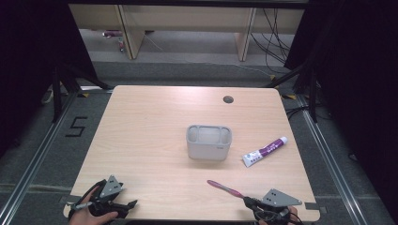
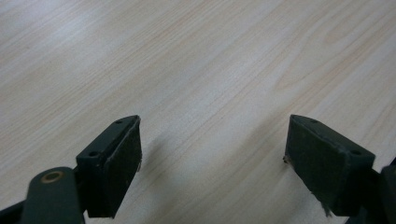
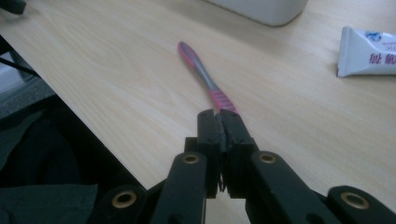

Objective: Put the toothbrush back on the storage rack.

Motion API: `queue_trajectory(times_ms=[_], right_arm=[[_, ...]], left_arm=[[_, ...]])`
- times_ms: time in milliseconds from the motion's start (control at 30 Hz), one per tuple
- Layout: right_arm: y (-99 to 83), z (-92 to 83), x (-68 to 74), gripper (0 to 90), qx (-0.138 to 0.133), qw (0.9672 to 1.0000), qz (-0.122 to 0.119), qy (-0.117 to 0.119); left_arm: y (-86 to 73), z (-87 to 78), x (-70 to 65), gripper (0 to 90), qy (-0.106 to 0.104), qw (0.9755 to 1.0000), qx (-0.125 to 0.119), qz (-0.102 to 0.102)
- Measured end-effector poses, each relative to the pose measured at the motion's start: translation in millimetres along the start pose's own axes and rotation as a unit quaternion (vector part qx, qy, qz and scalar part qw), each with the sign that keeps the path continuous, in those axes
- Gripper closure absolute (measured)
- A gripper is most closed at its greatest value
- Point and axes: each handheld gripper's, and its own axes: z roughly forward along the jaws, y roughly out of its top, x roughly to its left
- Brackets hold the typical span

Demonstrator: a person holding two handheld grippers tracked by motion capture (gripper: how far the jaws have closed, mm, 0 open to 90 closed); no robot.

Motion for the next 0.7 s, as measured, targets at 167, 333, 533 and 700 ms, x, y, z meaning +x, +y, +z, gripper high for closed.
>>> queue_trajectory(times_ms=[167,333,533,700], right_arm=[[-2.4,2.7,-1.4,88.7,0.022,0.9997,-0.008,-0.007],[-4.7,5.2,-4.8,88.7,0.031,0.999,-0.024,-0.02],[-6.4,7.6,-6.6,88.7,0.041,0.9984,-0.03,-0.024],[-4.8,11.4,-7.4,88.7,0.043,0.9984,-0.029,-0.022]], left_arm=[[-0.2,0.2,0.1,18.1,0.0,1.0,0.001,0.0],[-0.1,0.2,-0.2,18.1,0.0,1.0,0.002,0.001],[0.0,0.9,-0.6,18.1,-0.001,1.0,0.004,0.001],[-0.1,1.7,-1.1,18.1,-0.003,1.0,0.003,-0.002]])
